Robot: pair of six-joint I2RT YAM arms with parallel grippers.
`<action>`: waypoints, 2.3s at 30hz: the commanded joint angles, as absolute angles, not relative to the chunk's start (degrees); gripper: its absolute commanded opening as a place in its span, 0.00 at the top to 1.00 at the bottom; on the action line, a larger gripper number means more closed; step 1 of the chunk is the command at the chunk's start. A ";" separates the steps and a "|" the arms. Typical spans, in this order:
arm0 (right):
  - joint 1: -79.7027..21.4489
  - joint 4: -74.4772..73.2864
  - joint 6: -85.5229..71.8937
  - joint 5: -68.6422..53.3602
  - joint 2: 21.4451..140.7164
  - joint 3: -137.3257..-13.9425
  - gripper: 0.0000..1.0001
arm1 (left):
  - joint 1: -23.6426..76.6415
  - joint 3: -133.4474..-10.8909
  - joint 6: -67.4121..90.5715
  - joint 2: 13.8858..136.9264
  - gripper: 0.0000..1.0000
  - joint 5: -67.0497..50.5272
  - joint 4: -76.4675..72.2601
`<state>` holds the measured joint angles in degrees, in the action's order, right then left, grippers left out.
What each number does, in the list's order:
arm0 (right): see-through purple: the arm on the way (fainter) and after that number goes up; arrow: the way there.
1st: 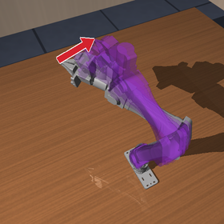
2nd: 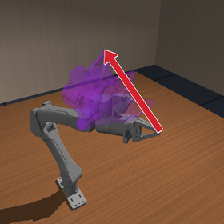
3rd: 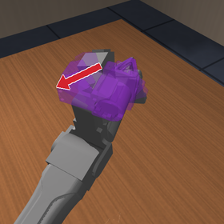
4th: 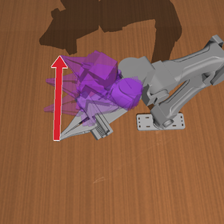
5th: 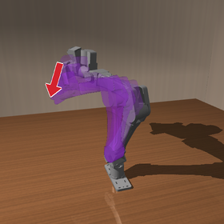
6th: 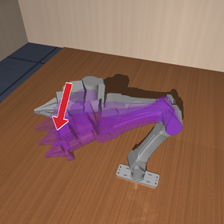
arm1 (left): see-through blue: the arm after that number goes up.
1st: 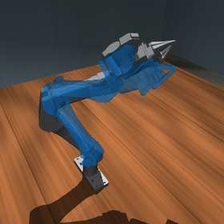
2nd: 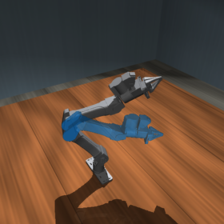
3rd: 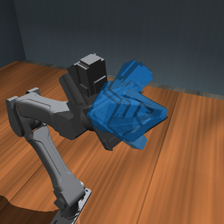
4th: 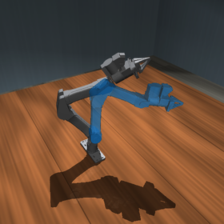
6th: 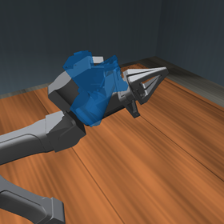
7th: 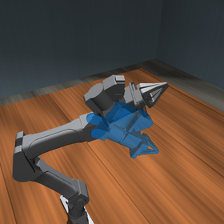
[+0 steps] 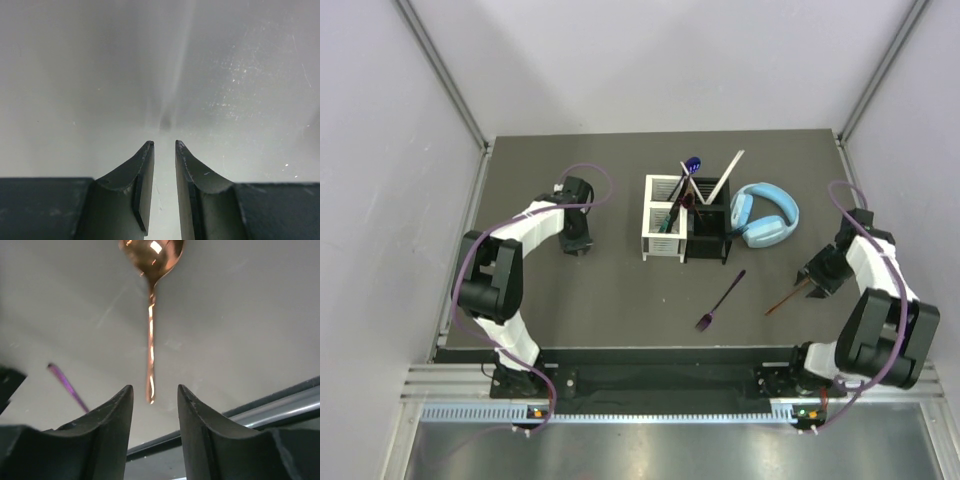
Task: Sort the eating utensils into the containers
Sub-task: Pick up the spoon from the center of the board.
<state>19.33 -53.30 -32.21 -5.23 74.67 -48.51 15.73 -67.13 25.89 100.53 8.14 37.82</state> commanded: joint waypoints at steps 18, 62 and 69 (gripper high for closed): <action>21.88 -41.66 -30.67 -2.46 92.55 -53.96 0.70 | 15.38 -67.32 26.19 101.07 0.71 8.61 37.18; 8.18 -43.15 -21.01 -9.67 96.07 -68.20 1.00 | 15.12 -67.94 26.10 102.13 0.72 9.14 37.79; 5.54 -43.68 -20.21 -10.28 94.75 -69.34 1.00 | 15.12 -67.76 26.19 102.22 0.72 8.61 37.71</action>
<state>7.25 -44.56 -21.37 -8.38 96.53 -66.30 15.44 -67.16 25.85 102.67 8.40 37.91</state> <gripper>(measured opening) 0.014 0.284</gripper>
